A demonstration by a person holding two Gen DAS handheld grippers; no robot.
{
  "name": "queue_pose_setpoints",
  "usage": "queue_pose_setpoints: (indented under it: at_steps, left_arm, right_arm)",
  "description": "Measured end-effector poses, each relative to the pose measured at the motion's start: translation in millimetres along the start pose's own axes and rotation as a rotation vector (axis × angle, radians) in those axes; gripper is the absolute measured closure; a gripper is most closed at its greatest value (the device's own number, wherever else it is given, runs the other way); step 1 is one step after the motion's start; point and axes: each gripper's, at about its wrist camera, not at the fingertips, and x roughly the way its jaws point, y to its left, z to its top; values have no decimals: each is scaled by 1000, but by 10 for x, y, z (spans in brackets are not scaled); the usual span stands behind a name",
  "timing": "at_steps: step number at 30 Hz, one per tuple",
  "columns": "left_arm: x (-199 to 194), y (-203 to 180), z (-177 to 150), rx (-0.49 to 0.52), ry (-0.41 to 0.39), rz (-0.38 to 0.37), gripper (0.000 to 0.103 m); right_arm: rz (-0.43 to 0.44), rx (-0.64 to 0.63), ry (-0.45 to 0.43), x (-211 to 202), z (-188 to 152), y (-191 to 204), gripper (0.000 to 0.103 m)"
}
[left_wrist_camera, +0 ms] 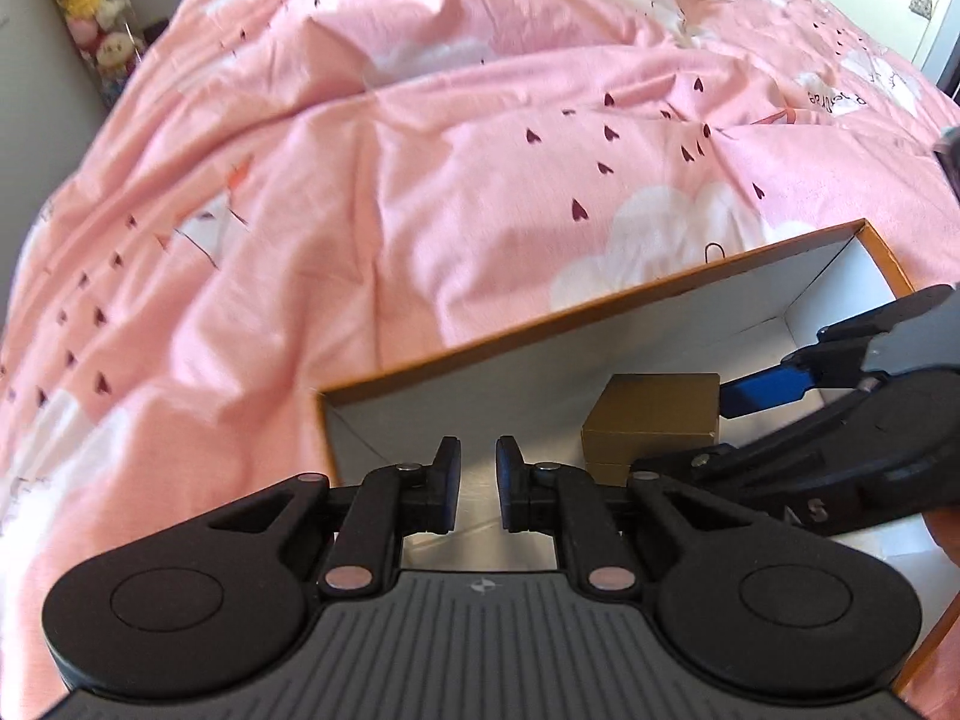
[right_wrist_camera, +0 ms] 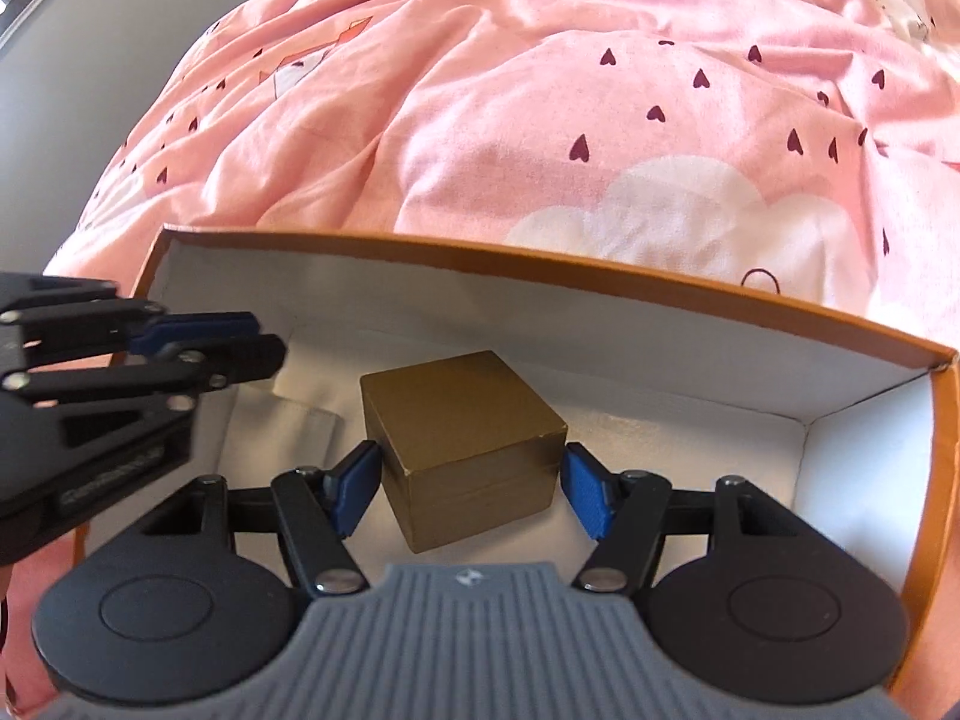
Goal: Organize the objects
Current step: 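Place the brown cube box in the shoebox corner and open the right gripper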
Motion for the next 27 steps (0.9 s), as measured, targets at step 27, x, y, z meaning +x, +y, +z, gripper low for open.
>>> queue_pose_setpoints:
  at_steps: [27]
  left_arm:
    - [-157,113,-177,54,-32,22,80]
  right_arm:
    - [215,214,-23,264,272,294,63]
